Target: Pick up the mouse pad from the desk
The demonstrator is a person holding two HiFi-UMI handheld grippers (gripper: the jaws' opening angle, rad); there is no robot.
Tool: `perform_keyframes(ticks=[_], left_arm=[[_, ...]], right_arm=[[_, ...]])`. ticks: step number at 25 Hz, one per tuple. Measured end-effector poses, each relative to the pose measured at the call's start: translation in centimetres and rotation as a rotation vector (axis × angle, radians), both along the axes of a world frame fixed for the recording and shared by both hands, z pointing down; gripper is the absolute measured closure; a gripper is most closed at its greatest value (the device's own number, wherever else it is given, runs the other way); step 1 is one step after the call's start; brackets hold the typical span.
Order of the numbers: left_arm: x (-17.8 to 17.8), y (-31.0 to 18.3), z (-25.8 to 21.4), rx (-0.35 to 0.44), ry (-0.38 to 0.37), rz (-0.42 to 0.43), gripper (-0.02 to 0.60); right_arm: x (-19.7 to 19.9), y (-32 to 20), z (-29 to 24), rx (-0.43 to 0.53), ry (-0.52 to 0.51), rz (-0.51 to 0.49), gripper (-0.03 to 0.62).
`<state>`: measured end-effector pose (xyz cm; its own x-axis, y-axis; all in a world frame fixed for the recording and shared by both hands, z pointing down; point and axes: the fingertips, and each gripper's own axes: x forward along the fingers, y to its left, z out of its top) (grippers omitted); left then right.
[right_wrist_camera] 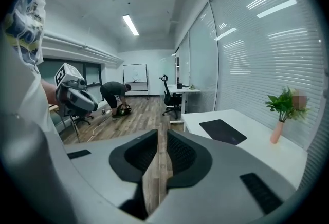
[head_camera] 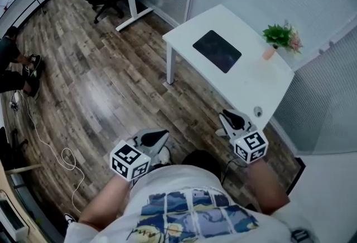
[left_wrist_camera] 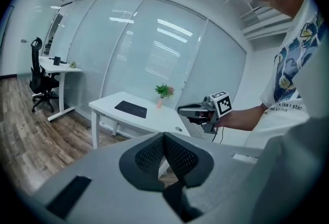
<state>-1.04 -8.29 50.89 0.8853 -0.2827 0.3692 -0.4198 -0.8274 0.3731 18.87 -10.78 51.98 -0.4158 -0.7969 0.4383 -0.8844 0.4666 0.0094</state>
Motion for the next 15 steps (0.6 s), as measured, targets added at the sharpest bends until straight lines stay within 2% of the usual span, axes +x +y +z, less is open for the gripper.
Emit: perform_keyframes(ticks=[8, 15], left_arm=[[-0.5, -7.0, 0.7, -0.014, 0.011, -0.064, 0.578], [3.2, -15.1, -0.2, -0.015, 0.009, -0.139, 0.578]], right_arm=[[3.4, -11.1, 1.3, -0.017, 0.054, -0.031, 0.53], [9.3, -23.7, 3.1, -0.032, 0.086, -0.091, 0.53]])
